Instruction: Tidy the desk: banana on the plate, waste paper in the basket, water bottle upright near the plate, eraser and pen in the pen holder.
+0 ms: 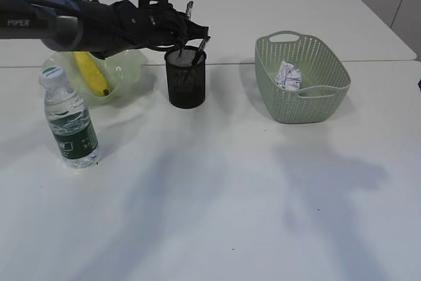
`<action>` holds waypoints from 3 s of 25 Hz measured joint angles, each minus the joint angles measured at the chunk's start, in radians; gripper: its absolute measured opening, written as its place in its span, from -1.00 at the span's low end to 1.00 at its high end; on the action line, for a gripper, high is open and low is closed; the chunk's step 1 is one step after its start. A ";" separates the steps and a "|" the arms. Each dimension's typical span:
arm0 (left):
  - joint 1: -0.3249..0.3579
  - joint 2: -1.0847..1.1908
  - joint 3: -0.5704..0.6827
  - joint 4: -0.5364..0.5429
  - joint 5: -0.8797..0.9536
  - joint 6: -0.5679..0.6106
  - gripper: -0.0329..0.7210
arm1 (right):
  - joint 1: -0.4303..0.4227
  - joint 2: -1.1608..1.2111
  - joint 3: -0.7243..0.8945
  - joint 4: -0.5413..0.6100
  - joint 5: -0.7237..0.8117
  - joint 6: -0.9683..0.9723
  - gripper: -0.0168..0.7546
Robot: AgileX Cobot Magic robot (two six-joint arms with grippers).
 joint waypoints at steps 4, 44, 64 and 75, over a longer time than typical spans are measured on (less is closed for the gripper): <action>0.000 0.014 0.000 -0.004 0.000 0.000 -0.81 | 0.000 0.000 0.000 0.000 0.000 0.000 0.15; 0.110 -0.256 0.000 0.154 0.662 -0.043 -0.47 | 0.000 0.000 0.000 0.000 0.000 0.000 0.15; 0.240 -0.565 0.000 0.644 1.207 -0.467 -0.43 | 0.000 0.000 0.000 0.000 -0.075 -0.027 0.15; 0.426 -0.675 0.005 0.618 1.285 -0.488 -0.41 | 0.000 0.000 0.000 0.020 -0.121 -0.094 0.15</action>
